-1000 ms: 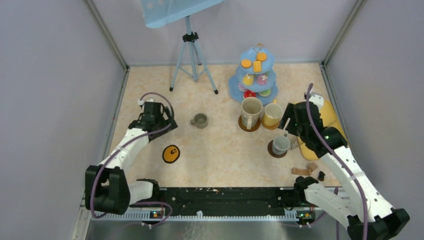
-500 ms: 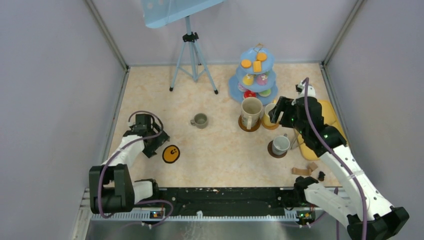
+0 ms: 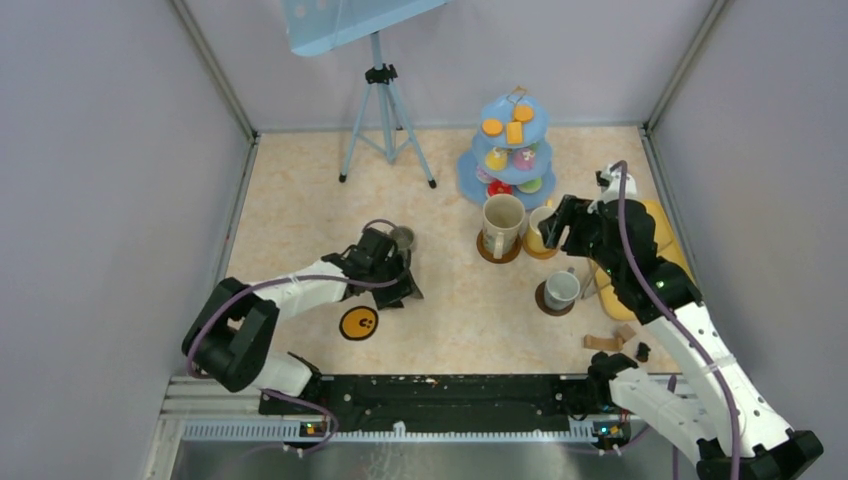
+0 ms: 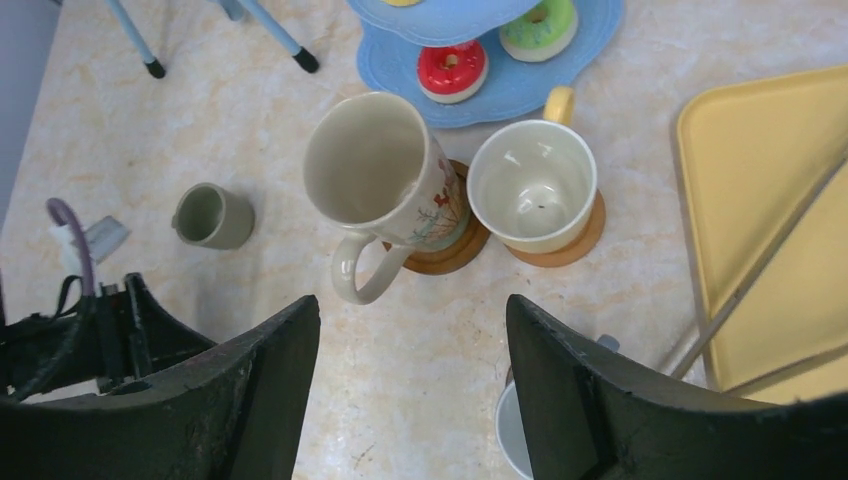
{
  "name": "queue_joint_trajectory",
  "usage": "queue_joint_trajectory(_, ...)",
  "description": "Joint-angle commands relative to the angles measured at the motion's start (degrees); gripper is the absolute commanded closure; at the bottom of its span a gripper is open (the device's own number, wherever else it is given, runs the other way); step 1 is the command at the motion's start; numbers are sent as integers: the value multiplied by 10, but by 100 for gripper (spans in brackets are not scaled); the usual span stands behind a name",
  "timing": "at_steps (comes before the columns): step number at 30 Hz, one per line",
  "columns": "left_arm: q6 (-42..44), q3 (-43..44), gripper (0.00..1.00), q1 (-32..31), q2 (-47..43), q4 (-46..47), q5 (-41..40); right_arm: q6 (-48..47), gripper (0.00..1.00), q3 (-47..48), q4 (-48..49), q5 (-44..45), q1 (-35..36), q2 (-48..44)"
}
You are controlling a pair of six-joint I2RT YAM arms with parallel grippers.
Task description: Serve the afternoon tea
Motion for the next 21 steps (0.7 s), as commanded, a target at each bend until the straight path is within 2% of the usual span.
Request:
queue_joint_trajectory(1, 17, 19, 38, -31, 25, -33, 3, -32, 33, -16, 73, -79, -2, 4)
queue_joint_trajectory(3, 35, 29, 33, -31, -17, -46, -37, -31, 32, -28, 104, -119, 11, 8)
queue_joint_trajectory(5, 53, 40, 24, -30, -75, -75, -103, -30, 31, -37, 130, -126, 42, 15)
queue_joint_trajectory(8, 28, 46, 4, -29, -153, -160, -232, -43, 27, -30, 144, -83, 109, 39)
queue_joint_trajectory(9, 9, 40, 2, -27, -176, -199, -266, -48, 27, -26, 146, -66, 132, 50)
queue_joint_trajectory(14, -84, -6, 1, -2, -238, -303, -271, -52, 27, -18, 176, -72, 147, 89)
queue_joint_trajectory(18, -118, -48, 1, 13, -244, -319, -272, -42, 27, -26, 200, -79, 150, 91)
queue_joint_trajectory(21, -135, -64, 1, 15, -249, -310, -303, -35, 27, -35, 201, -81, 152, 81)
